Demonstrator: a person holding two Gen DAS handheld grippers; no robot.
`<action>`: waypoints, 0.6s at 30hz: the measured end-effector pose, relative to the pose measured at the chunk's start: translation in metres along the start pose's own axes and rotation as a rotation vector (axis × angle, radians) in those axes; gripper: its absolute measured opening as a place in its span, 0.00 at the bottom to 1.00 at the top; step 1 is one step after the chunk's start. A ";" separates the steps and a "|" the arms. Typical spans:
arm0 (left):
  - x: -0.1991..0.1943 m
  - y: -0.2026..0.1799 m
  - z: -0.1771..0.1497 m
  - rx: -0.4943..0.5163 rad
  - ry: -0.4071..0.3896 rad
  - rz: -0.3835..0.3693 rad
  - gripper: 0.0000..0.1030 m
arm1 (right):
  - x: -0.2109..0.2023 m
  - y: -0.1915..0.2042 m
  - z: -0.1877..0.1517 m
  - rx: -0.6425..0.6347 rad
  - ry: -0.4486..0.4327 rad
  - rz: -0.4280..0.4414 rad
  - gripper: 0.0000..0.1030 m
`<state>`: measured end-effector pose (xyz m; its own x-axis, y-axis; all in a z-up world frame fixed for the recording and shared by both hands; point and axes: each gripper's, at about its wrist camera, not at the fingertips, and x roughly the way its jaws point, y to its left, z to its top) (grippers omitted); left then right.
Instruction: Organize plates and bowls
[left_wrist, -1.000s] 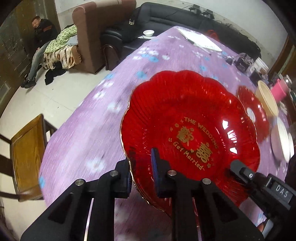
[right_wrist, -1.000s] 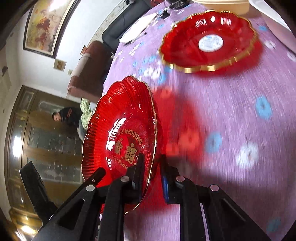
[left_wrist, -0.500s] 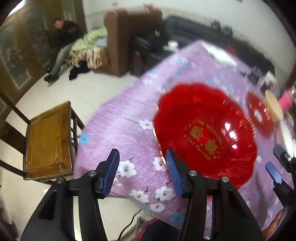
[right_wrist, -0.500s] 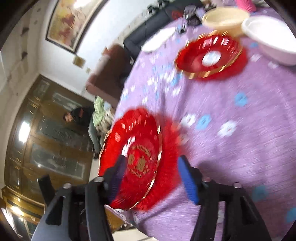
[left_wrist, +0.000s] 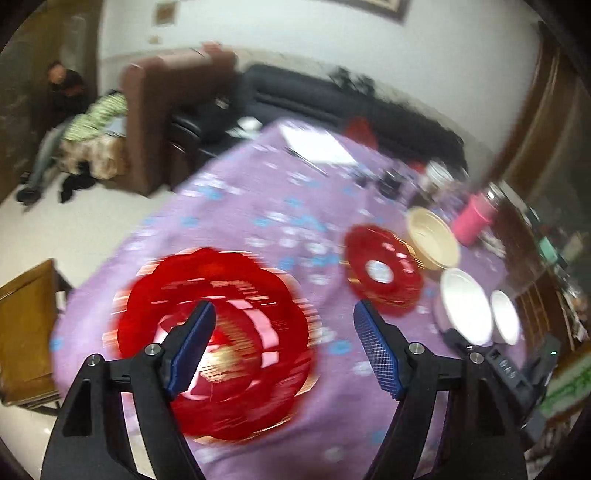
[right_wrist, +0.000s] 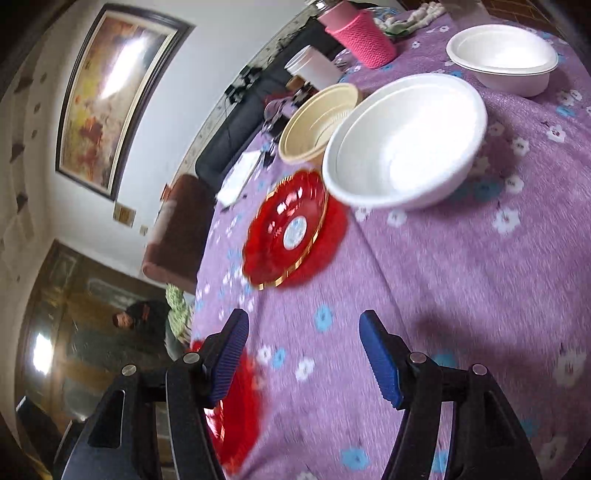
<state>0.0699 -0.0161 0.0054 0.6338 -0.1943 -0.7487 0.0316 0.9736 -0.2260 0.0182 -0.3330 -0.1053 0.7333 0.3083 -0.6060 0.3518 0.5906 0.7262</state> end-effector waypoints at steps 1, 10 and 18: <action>0.018 -0.014 0.011 0.014 0.041 -0.020 0.75 | 0.005 0.000 0.004 0.014 0.005 0.008 0.63; 0.121 -0.052 0.038 -0.040 0.266 -0.071 0.75 | 0.054 -0.006 0.036 0.156 0.083 0.079 0.63; 0.165 -0.050 0.049 -0.097 0.306 -0.081 0.75 | 0.090 -0.007 0.047 0.199 0.122 0.085 0.63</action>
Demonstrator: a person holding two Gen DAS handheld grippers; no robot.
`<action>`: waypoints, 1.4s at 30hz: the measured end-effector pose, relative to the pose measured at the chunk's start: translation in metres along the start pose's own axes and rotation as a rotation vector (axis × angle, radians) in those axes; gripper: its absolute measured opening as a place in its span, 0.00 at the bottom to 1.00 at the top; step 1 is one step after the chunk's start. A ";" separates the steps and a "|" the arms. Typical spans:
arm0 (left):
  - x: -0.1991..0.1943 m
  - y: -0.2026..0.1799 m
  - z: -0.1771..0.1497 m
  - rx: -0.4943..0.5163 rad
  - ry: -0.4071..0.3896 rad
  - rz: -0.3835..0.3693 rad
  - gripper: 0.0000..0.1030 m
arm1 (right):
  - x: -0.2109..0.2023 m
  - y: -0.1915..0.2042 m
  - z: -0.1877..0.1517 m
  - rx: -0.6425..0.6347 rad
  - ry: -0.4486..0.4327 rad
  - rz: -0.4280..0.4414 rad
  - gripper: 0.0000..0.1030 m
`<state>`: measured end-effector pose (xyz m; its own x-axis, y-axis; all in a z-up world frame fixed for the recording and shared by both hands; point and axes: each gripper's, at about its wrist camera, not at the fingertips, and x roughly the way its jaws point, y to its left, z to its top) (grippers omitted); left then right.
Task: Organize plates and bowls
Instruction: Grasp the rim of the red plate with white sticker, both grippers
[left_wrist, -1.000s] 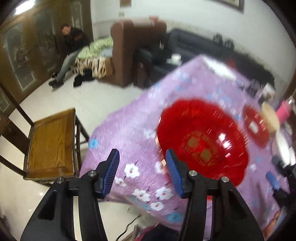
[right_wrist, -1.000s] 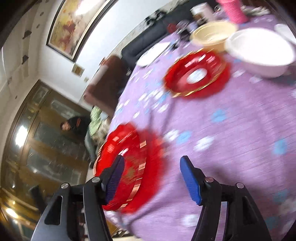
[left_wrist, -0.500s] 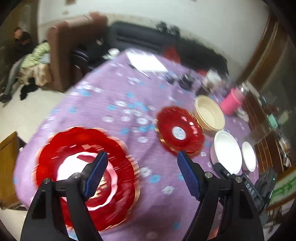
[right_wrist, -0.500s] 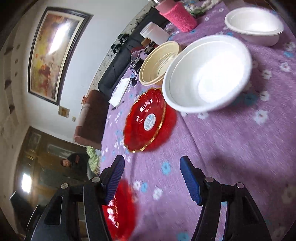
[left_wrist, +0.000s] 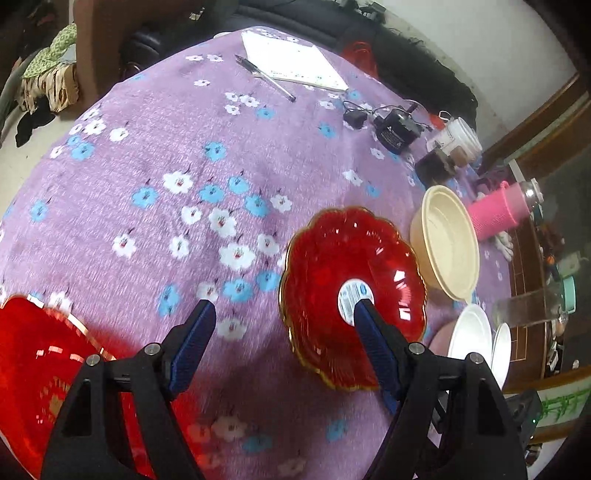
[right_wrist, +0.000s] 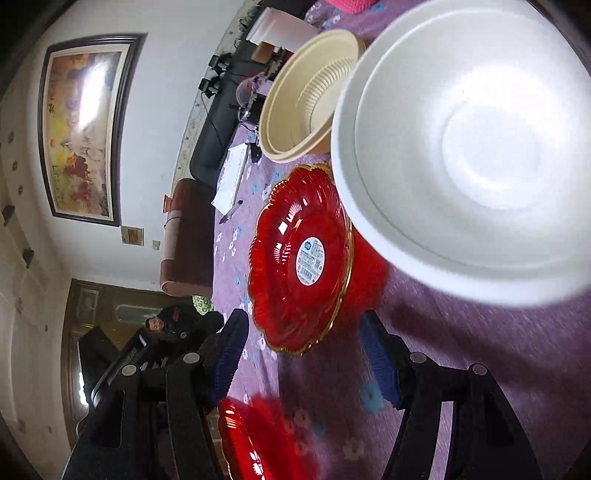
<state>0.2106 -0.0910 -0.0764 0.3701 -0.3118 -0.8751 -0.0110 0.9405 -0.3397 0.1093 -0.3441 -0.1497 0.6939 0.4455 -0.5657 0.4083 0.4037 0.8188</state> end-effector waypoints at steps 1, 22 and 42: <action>0.004 -0.002 0.001 0.005 0.001 -0.002 0.75 | 0.003 -0.001 0.002 0.006 -0.001 0.001 0.63; 0.050 -0.008 0.006 0.019 0.094 0.004 0.56 | 0.020 -0.020 0.020 0.055 -0.038 0.002 0.37; 0.024 -0.012 -0.017 0.106 0.037 0.090 0.12 | 0.021 -0.021 0.013 0.017 -0.051 -0.037 0.11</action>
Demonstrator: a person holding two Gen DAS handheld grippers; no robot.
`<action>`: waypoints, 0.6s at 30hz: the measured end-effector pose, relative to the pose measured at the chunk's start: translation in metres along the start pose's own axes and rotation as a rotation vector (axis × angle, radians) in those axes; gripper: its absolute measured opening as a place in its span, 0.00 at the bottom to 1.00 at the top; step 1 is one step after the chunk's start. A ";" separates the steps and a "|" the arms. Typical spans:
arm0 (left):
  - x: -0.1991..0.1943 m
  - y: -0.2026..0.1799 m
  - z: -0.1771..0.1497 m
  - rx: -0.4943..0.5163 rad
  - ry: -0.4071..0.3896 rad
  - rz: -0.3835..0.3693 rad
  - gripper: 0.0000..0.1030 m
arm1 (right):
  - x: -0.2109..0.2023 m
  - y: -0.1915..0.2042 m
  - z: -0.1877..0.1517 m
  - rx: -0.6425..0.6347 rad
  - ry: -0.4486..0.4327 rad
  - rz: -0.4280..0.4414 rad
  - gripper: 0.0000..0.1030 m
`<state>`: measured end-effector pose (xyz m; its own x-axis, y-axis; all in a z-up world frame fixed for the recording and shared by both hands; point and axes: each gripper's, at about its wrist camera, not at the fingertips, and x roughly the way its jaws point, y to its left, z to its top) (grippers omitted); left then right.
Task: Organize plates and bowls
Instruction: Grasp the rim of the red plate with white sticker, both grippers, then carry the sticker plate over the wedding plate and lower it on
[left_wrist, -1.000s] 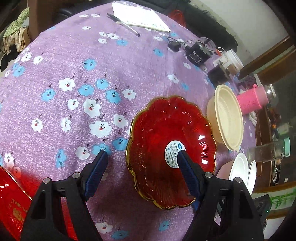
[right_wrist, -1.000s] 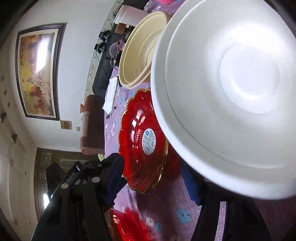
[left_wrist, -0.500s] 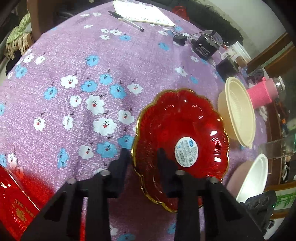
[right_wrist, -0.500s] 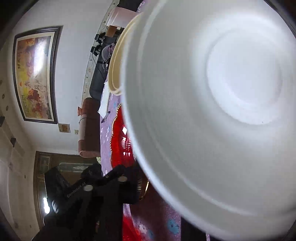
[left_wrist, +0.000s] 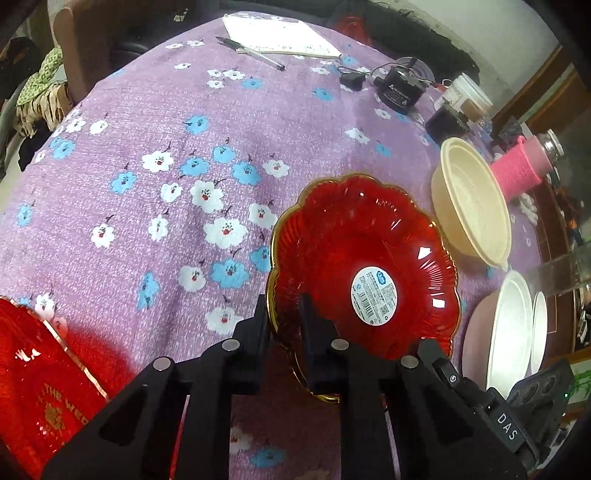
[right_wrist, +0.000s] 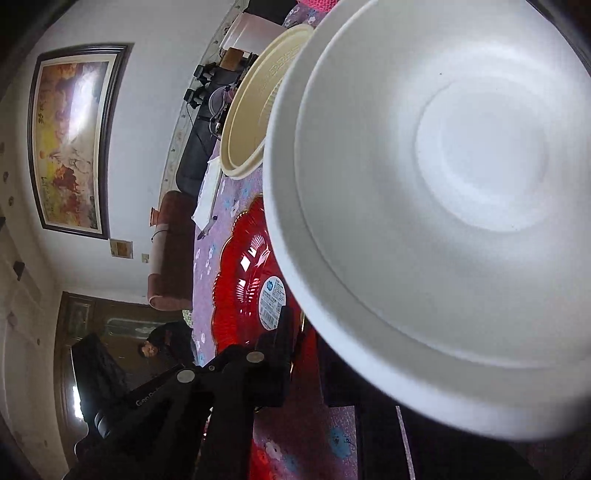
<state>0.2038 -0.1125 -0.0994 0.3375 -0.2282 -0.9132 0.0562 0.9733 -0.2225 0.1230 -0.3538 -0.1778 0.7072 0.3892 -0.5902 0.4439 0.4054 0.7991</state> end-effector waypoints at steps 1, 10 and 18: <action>-0.002 -0.001 -0.001 0.006 -0.007 0.002 0.12 | -0.002 0.001 -0.002 -0.004 -0.002 -0.003 0.11; -0.051 0.001 -0.027 0.076 -0.128 0.022 0.12 | -0.029 0.021 -0.026 -0.069 -0.009 0.019 0.11; -0.103 0.023 -0.061 0.109 -0.282 0.070 0.13 | -0.057 0.047 -0.070 -0.191 -0.007 0.049 0.11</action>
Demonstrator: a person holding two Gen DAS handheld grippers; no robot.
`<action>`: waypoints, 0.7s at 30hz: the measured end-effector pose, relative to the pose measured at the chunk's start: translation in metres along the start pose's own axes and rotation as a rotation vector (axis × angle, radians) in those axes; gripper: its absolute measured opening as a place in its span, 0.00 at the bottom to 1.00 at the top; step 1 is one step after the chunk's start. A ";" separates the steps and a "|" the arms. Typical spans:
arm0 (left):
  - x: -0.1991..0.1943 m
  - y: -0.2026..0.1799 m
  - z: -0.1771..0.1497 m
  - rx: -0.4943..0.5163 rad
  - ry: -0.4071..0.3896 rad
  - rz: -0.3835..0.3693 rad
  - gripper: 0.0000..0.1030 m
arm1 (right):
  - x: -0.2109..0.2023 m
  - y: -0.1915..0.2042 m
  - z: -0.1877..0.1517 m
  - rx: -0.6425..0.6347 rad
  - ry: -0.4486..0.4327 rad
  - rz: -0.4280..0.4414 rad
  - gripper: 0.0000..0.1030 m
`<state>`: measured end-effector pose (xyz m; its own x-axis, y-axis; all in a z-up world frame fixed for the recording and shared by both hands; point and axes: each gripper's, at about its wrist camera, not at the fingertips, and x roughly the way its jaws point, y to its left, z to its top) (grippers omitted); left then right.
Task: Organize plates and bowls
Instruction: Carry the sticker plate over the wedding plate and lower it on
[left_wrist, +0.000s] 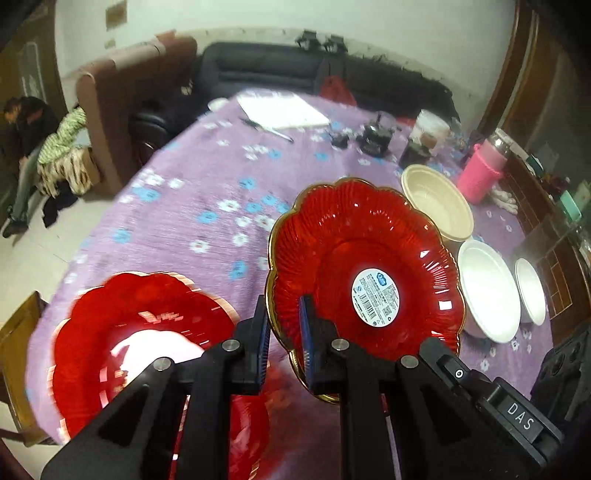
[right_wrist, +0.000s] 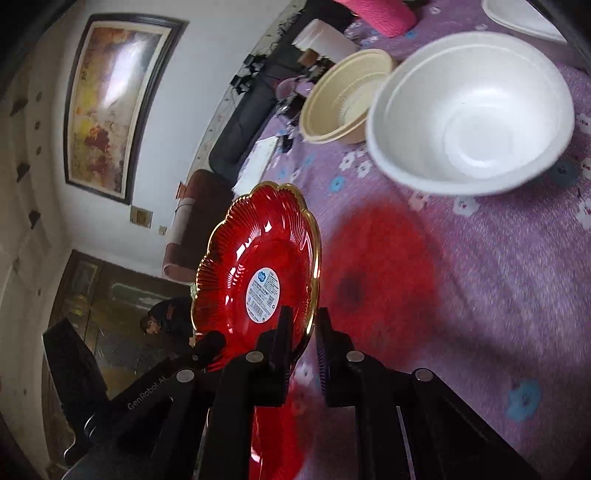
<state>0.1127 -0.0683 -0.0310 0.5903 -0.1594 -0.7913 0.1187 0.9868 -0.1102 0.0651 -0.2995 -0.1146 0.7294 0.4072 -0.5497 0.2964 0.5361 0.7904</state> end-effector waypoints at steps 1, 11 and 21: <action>-0.007 0.006 -0.004 -0.001 -0.017 0.009 0.13 | -0.003 0.003 -0.005 -0.017 0.003 0.002 0.11; -0.055 0.064 -0.038 -0.043 -0.115 0.074 0.13 | -0.006 0.049 -0.060 -0.165 0.060 0.032 0.11; -0.052 0.101 -0.062 -0.077 -0.112 0.135 0.13 | 0.014 0.070 -0.115 -0.257 0.148 0.000 0.12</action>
<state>0.0442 0.0412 -0.0381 0.6828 -0.0232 -0.7303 -0.0266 0.9981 -0.0565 0.0255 -0.1715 -0.0978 0.6260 0.5005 -0.5981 0.1166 0.6982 0.7063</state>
